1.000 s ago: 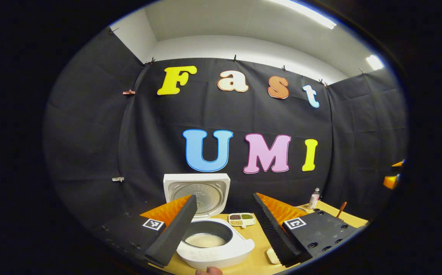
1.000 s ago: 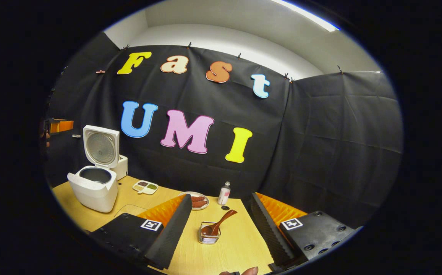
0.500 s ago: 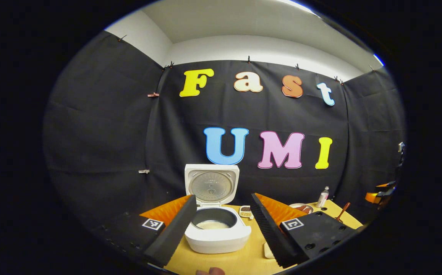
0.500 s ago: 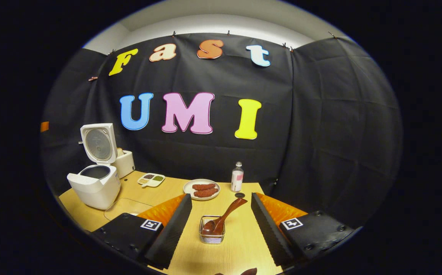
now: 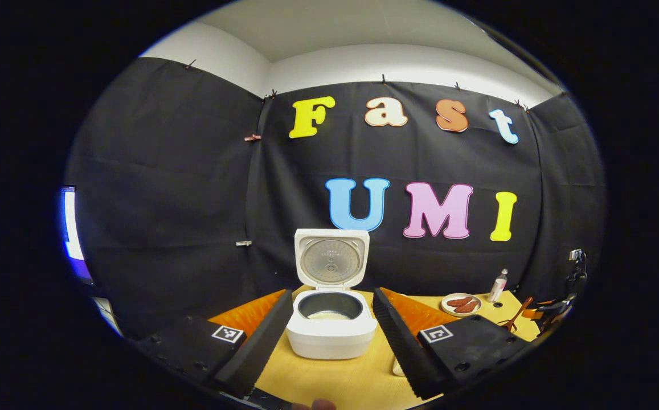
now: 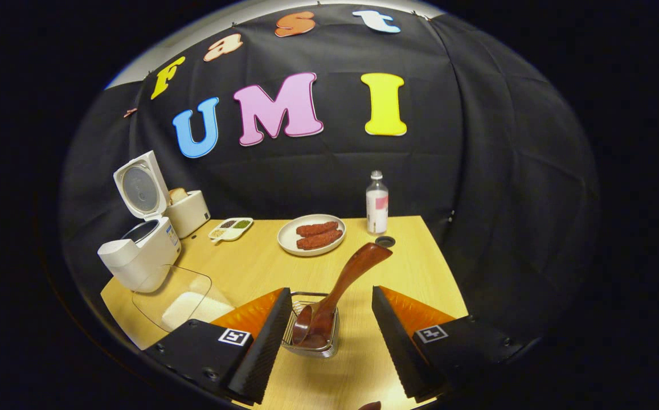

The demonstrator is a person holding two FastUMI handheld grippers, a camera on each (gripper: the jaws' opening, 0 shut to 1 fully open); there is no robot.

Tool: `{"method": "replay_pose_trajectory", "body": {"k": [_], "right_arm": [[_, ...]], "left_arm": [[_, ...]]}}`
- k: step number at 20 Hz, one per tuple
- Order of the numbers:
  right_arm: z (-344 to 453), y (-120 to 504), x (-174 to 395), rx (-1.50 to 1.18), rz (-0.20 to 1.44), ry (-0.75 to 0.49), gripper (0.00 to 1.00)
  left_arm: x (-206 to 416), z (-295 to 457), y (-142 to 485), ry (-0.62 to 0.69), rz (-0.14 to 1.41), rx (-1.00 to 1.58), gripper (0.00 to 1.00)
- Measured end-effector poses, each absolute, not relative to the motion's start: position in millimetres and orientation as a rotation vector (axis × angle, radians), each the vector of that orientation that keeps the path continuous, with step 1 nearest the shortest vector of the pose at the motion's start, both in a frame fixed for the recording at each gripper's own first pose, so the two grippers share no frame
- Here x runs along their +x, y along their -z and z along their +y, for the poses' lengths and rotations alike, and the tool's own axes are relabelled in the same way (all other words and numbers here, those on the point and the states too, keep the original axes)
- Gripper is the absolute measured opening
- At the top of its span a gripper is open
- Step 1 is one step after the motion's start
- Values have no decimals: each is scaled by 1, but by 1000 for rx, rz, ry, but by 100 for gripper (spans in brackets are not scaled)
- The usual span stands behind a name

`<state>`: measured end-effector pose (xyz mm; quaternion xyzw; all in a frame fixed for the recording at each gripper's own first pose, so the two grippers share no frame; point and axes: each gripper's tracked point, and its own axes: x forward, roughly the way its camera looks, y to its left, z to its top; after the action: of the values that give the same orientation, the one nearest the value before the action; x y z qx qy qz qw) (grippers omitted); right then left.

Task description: Close the left gripper, press the button to open the rice cooker; take a wooden spoon from the chopstick holder with the right hand, scoop a spoonful of rice and pour it into the rice cooker, then put the wooden spoon back into the chopstick holder.

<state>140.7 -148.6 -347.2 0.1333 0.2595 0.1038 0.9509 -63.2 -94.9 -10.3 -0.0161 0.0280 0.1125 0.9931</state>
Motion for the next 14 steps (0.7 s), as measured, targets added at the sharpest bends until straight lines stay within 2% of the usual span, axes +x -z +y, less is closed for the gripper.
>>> {"method": "replay_pose_trajectory", "body": {"k": [3, 4, 5, 6, 7, 8, 10, 11, 12, 13, 14], "right_arm": [[-142, 372, 160, 328, 570, -229, 85], [-139, 378, 167, 348, 583, -235, 80], [-136, 386, 171, 366, 602, -240, 70], [-132, 392, 176, 384, 625, -246, 75], [-126, 398, 179, 403, 646, -261, 65], [-119, 400, 181, 425, 659, -282, 41], [-119, 401, 185, 440, 663, -283, 33], [-120, 400, 185, 433, 649, -277, 27], [-122, 394, 185, 418, 630, -270, 28], [-120, 387, 183, 412, 606, -278, 22], [-118, 378, 183, 406, 587, -286, 24]], "left_arm": [[-78, -92, 15, -290, 78, -18, 97], [-83, -92, 15, -309, 83, -16, 96], [-88, -91, 16, -325, 89, -20, 97], [-92, -90, 18, -340, 97, -33, 97], [-96, -88, 20, -355, 104, -48, 97], [-99, -85, 21, -374, 110, -66, 97], [-105, -81, 23, -405, 115, -98, 97], [-110, -78, 25, -415, 116, -102, 97], [-114, -76, 26, -420, 120, -102, 97], [-118, -76, 29, -421, 125, -102, 97], [-120, -73, 29, -421, 128, -101, 97]]}}
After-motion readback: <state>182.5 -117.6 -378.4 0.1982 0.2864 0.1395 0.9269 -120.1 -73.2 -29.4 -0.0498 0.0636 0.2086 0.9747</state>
